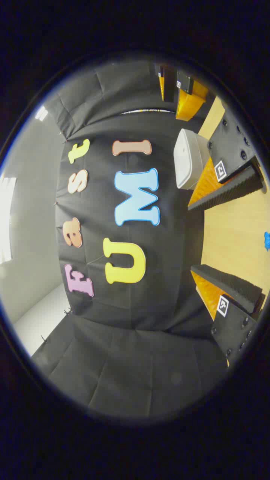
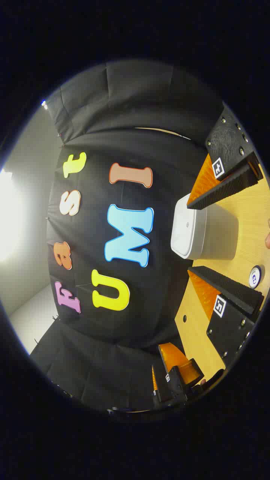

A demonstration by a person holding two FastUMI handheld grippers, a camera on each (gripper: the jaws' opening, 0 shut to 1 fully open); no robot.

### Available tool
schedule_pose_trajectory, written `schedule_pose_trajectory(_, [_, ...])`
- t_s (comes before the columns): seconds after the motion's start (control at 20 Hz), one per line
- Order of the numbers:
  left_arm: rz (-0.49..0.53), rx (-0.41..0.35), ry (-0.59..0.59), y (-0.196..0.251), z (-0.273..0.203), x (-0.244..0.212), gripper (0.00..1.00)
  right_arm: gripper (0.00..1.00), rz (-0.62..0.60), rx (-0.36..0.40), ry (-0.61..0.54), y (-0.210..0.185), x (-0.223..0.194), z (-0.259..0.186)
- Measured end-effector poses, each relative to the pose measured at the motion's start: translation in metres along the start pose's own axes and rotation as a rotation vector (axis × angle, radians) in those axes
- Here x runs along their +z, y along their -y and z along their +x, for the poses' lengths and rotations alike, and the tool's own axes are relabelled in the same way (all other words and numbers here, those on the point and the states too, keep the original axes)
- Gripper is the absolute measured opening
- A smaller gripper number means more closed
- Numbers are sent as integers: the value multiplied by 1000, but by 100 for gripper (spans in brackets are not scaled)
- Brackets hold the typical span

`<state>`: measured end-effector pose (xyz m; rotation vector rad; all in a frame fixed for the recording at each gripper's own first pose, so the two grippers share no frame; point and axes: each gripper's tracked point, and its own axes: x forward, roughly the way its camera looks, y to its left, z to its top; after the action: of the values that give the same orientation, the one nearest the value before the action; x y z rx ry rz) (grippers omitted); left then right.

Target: Press the lid of the desktop garbage bin to open it, pick up the crumpled paper on the desktop and throw it into the bin, then pick up the pop can on the desktop and drop it into the bin, and finally close the garbage bin lid.

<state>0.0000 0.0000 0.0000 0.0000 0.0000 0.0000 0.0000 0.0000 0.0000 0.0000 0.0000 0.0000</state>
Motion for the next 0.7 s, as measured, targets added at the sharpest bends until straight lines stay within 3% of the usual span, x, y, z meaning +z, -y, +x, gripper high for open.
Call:
schedule_pose_trajectory(0.4, [28, -75, 3, 5, 41, -1, 96, 97, 2, -75, 23, -2, 5, 23])
schedule_pose_trajectory(0.7, [7, -91, -6, 4, 51, -7, 96, 95, -22, -64, -8, -12, -6, 28])
